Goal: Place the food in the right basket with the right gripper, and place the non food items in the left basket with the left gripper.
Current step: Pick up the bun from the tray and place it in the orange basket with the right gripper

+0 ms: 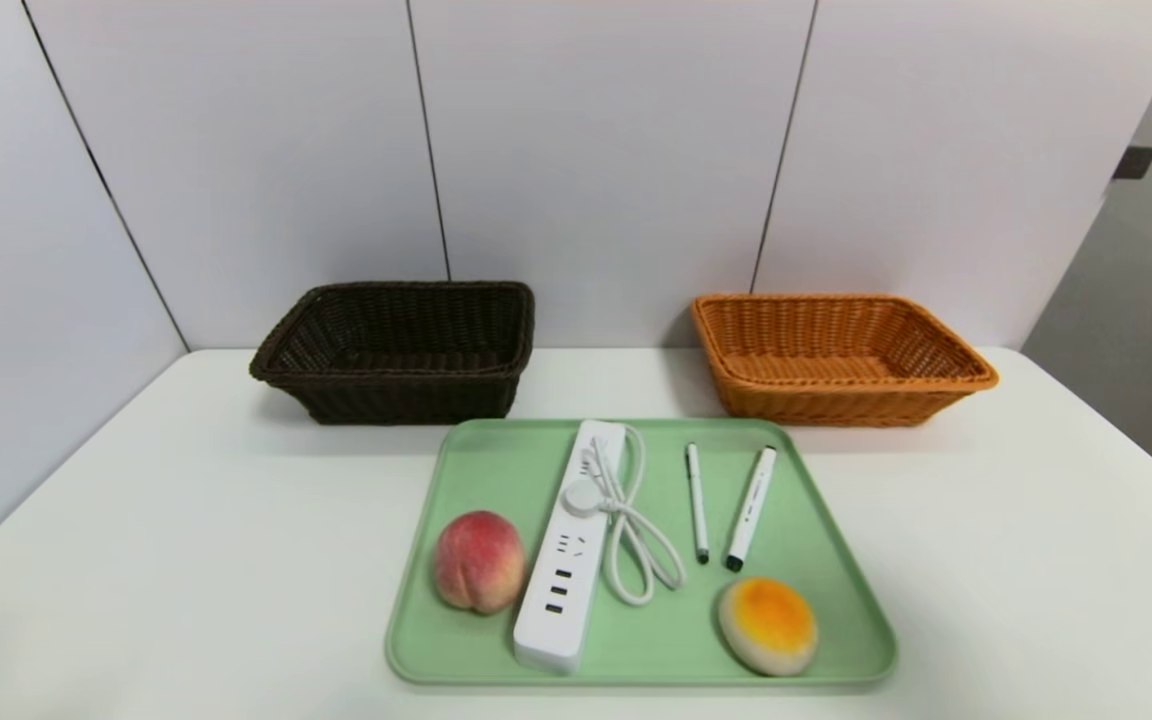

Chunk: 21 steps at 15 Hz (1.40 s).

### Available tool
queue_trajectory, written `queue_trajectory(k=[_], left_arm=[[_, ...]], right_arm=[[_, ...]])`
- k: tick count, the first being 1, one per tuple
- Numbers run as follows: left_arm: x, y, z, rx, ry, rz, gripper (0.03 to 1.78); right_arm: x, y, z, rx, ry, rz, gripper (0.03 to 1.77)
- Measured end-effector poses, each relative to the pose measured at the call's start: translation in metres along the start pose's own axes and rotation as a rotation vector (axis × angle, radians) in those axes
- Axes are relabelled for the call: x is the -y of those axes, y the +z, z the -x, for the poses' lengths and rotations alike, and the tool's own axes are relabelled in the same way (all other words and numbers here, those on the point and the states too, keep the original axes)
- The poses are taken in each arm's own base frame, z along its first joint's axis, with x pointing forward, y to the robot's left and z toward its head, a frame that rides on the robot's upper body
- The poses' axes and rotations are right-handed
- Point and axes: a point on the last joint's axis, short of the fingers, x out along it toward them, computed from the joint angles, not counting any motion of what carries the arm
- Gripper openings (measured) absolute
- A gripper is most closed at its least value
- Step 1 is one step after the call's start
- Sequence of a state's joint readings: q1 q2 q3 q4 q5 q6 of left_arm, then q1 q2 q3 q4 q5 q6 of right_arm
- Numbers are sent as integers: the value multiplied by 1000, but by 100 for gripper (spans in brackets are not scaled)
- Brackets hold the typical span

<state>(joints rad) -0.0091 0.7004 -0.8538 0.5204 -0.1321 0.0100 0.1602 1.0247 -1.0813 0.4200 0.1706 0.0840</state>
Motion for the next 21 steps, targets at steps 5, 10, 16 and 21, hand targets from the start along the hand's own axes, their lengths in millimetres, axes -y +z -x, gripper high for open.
queue_trajectory(k=[5, 10, 16, 21], left_arm=[[-1, 62, -72, -227, -74, 25, 169], [28, 83, -148, -296, -152, 43, 169], [44, 78, -187, -396, -132, 99, 169], [56, 72, -194, -447, -126, 95, 169]], right_arm=[[-21, 10, -102, -309, 89, -17, 171], [-62, 7, -160, -616, 52, -38, 171], [-96, -19, -191, -861, 24, 70, 171], [-113, -42, -210, -1009, -77, 79, 171]])
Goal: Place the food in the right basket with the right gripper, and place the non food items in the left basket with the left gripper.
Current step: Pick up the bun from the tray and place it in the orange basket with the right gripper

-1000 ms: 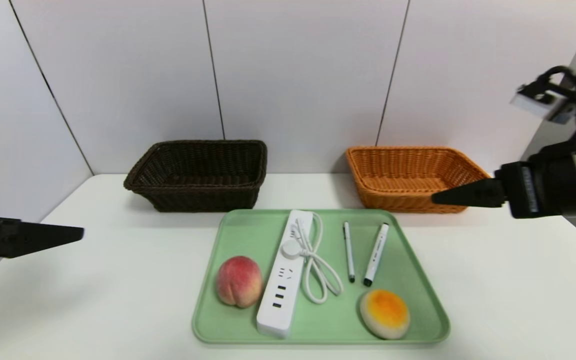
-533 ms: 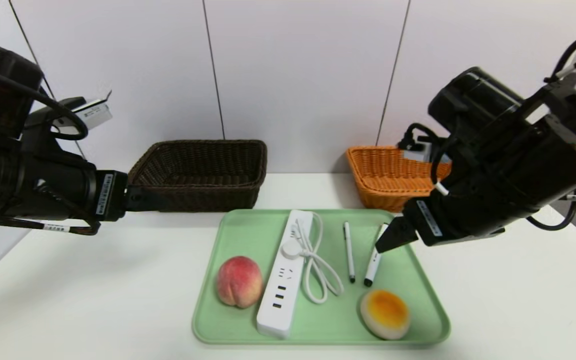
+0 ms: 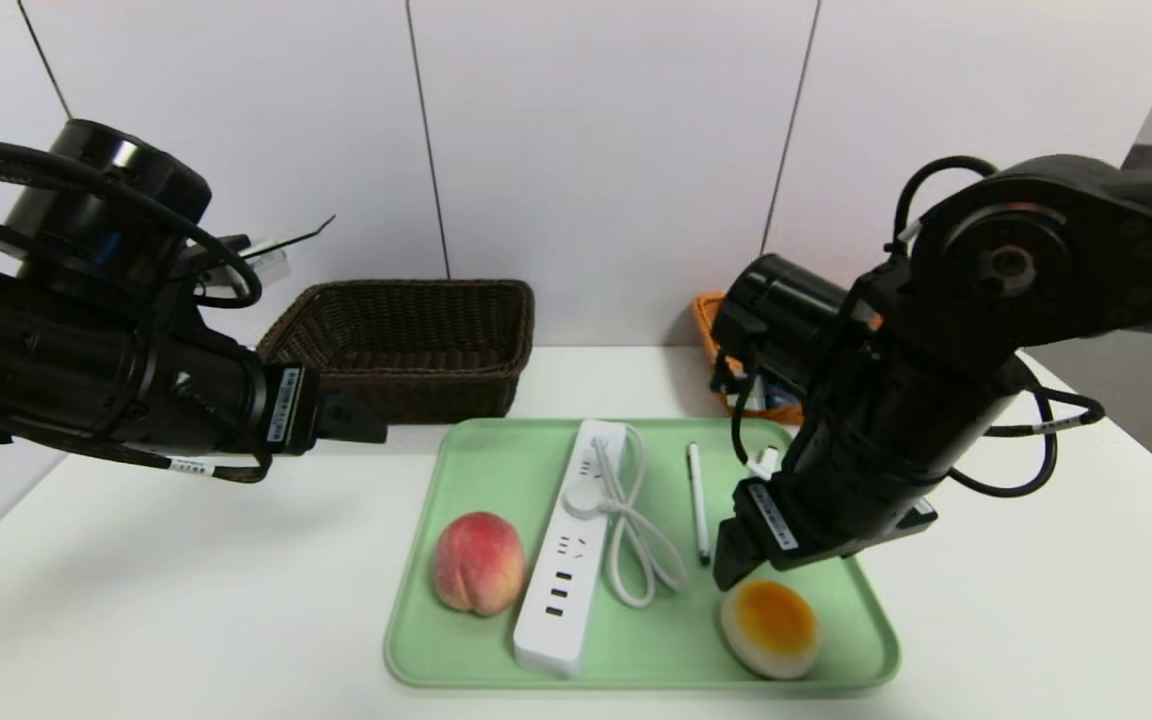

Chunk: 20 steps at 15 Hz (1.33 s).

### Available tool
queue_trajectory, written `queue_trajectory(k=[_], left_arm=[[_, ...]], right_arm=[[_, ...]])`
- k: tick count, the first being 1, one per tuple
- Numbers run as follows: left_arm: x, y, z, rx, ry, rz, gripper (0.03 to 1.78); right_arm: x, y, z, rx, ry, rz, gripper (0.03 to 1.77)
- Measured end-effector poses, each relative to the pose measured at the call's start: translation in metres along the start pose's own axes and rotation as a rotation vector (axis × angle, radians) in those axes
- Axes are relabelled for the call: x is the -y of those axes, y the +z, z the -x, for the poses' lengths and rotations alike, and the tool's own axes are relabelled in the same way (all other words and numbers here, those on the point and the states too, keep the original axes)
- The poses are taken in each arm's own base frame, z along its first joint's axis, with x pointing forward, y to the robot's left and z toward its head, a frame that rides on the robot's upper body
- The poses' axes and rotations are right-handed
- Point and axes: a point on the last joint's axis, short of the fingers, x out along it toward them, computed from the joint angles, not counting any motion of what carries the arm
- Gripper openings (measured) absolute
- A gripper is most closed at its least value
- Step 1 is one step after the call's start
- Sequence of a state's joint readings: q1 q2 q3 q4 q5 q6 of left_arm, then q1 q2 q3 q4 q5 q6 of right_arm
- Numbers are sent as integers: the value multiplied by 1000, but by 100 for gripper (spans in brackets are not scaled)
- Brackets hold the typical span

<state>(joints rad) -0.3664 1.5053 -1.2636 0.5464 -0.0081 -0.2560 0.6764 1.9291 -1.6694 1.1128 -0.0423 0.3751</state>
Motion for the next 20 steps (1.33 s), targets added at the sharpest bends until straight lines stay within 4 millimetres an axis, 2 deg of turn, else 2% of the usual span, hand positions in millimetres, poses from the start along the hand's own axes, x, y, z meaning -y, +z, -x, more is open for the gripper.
queue_trajectory(k=[11, 12, 14, 18, 20], left_arm=[[1, 0, 1, 6, 4, -5, 169], [1, 0, 1, 4, 4, -5, 169], [1, 0, 1, 4, 4, -4, 169], [1, 0, 1, 4, 5, -3, 169], [1, -1, 2, 5, 4, -2, 169]], right_arm=[[-10, 10, -43, -156, -50, -2, 168], [-10, 11, -46, -162, -53, -2, 147], [-11, 11, -50, -177, -49, -2, 116], [-12, 11, -53, -200, -34, -5, 74], [-12, 10, -51, -211, -31, -2, 5]])
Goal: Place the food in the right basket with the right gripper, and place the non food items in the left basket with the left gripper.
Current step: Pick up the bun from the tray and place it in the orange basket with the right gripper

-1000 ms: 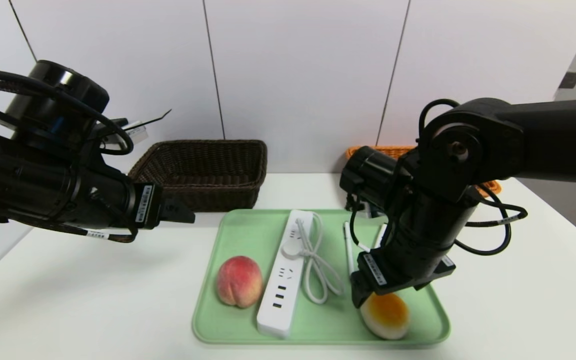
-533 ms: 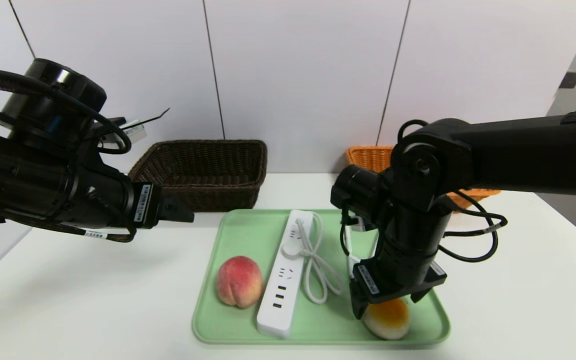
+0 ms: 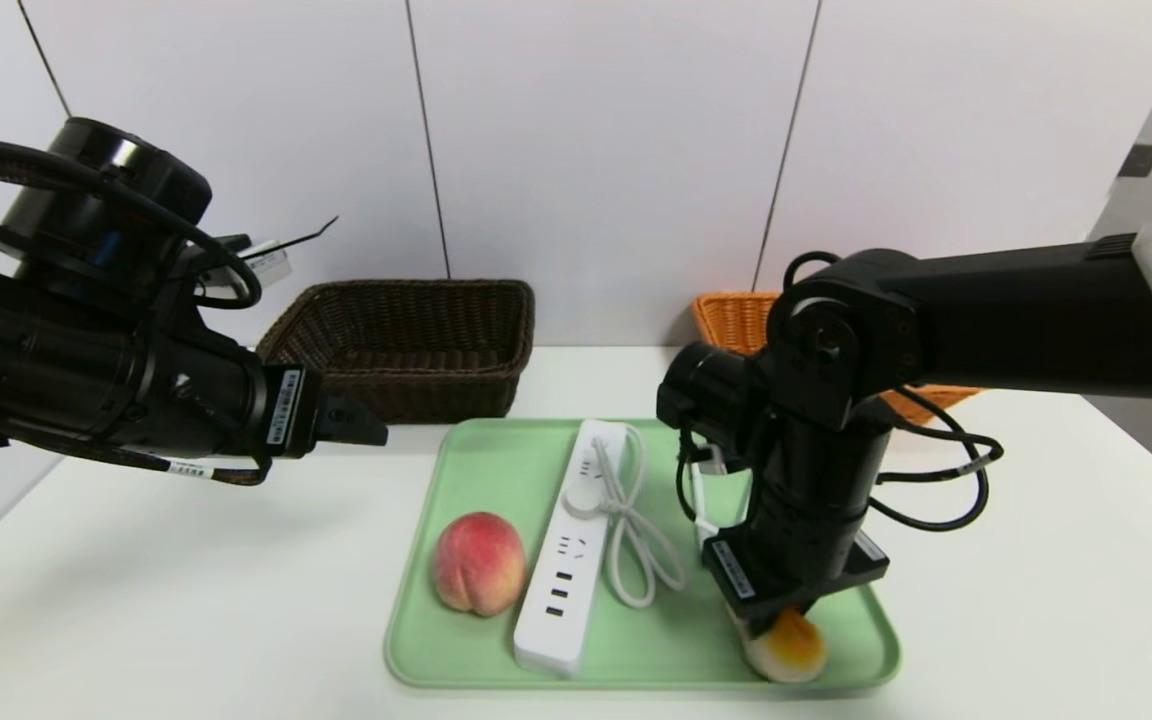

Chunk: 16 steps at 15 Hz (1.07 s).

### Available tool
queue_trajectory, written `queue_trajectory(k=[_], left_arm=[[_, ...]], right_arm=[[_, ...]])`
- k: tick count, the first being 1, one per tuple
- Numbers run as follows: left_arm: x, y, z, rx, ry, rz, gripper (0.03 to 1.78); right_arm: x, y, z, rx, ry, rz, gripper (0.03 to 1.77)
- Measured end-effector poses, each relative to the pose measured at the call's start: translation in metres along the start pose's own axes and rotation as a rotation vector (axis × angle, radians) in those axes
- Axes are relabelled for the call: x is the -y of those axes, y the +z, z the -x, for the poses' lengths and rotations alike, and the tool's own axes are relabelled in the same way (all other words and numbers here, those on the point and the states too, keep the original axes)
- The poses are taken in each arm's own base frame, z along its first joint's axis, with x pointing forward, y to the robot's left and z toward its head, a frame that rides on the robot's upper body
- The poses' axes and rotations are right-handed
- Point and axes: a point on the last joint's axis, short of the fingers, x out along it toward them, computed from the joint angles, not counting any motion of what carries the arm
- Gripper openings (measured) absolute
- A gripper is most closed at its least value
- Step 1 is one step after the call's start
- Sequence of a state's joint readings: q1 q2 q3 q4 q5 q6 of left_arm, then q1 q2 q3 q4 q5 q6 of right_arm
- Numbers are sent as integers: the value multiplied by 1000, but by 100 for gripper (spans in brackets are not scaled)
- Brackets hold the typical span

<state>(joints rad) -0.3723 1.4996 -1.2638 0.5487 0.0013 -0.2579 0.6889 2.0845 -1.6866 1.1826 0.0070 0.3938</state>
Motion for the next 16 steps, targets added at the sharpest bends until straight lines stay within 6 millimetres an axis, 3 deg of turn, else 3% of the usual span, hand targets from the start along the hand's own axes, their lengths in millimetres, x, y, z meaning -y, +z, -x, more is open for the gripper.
queue_trajectory(k=[4, 10, 13, 16], left_arm=[[-1, -2, 3, -11, 20, 2, 169], [-1, -2, 9, 10, 15, 8, 169], [-1, -1, 10, 22, 10, 11, 169], [1, -1, 13, 30, 3, 6, 169]], right_arm=[[-1, -5, 23, 73, 32, 6, 5], [10, -8, 109, 471, 184, -60, 5], [37, 10, 139, 766, 248, -183, 5], [73, 39, 152, 992, 249, -308, 5]])
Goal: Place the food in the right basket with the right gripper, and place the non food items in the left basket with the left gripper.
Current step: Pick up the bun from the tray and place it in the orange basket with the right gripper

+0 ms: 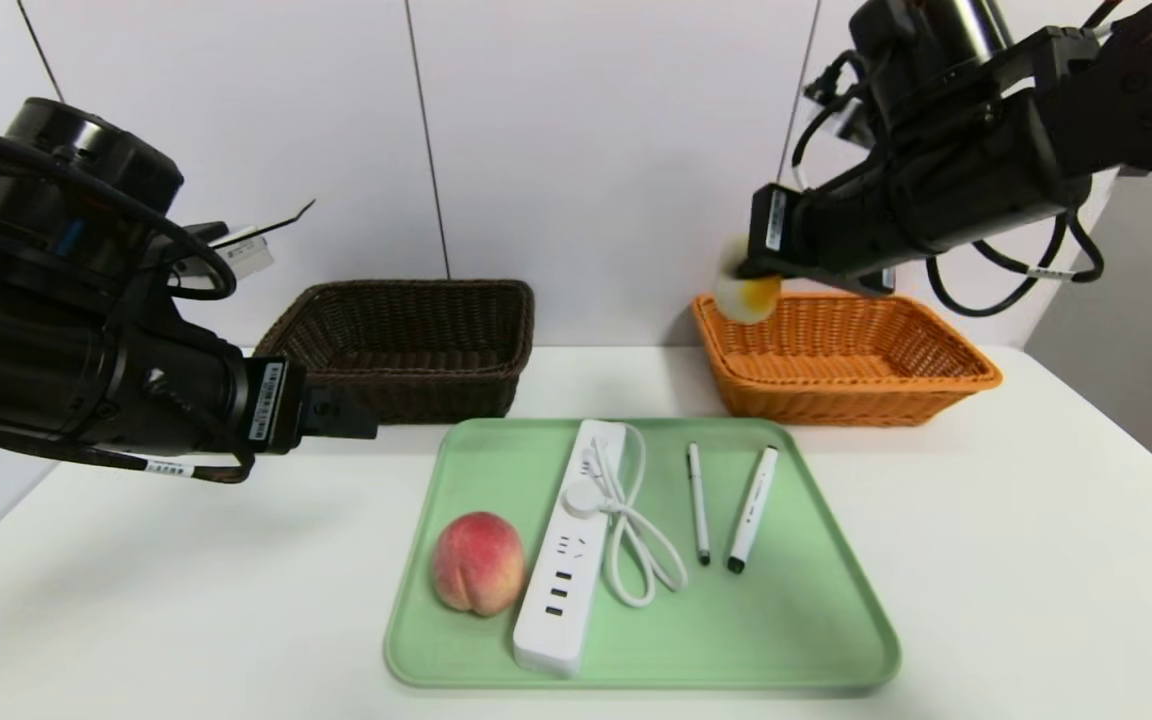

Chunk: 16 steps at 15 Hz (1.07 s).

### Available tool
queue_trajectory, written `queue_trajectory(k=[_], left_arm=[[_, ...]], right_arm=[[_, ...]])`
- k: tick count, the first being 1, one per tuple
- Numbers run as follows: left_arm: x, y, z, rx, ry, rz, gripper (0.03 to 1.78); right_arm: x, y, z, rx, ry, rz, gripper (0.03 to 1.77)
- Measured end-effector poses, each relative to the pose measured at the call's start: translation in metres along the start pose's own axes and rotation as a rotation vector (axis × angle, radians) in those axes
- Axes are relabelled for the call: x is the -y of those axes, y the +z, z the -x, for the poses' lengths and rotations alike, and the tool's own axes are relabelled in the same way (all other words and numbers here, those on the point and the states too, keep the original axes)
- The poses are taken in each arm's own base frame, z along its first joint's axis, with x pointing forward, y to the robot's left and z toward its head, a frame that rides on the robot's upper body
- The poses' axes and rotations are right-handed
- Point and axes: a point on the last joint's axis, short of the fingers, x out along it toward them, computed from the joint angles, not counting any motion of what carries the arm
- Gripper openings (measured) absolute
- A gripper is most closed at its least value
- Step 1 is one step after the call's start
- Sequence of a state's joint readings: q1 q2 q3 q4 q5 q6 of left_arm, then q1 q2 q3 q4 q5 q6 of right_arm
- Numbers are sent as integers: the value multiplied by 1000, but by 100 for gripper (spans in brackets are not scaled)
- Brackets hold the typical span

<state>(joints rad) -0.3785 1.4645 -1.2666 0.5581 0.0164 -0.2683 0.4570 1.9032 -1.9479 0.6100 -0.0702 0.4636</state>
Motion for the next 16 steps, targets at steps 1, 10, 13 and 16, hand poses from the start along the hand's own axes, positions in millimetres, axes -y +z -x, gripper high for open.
queue_trajectory(k=[1, 10, 13, 16], left_arm=[[1, 0, 1, 2, -2, 0, 169], [6, 15, 5, 175, -33, 97, 169], [6, 15, 3, 185, 0, 92, 169], [7, 15, -1, 175, 3, 88, 169]], right_arm=[[12, 10, -9, 56, -16, -26, 5], [111, 14, -105, 23, -224, -142, 5], [126, 8, -126, 1, -246, -151, 5], [132, 1, -138, -28, -251, -151, 5]])
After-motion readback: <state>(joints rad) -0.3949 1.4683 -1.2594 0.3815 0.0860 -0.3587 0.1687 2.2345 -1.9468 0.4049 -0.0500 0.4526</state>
